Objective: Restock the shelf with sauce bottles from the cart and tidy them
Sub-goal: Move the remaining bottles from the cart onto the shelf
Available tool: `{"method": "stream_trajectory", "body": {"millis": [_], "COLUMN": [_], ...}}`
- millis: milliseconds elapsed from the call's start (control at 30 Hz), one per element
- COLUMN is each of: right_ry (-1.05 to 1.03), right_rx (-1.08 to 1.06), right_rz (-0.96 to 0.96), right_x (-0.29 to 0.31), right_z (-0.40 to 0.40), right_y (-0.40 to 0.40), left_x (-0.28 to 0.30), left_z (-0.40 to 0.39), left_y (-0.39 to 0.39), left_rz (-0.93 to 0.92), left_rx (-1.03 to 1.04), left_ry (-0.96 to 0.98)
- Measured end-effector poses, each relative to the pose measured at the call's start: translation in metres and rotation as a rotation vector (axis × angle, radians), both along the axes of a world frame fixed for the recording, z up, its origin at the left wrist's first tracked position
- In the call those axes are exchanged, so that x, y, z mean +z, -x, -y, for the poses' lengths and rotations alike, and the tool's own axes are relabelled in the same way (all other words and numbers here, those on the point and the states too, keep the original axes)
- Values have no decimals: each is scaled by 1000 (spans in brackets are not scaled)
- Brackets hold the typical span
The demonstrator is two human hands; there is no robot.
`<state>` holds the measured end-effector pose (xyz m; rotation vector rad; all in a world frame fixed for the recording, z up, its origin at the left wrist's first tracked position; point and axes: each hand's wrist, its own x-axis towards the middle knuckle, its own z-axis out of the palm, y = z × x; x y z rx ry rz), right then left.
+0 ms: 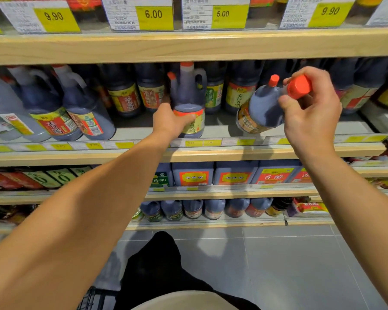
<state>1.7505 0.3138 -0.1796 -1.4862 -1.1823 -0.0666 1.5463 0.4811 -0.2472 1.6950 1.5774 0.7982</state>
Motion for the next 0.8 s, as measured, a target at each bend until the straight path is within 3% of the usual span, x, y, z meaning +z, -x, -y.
{"method": "stream_trajectory", "body": {"millis": [433,800], "right_ry": [162,378], "right_rx": [-52,-30], "right_rz": [88,-139], "right_x": [2,-8], "right_z": [-8,-49], "right_y": [-78,-107], "left_x": [-5,-7], "left_z": [29,34], "left_y": [-88,-103], "left_rz": [119,97], "left_rx": [-157,-229], "left_ry": [-25,-25]}}
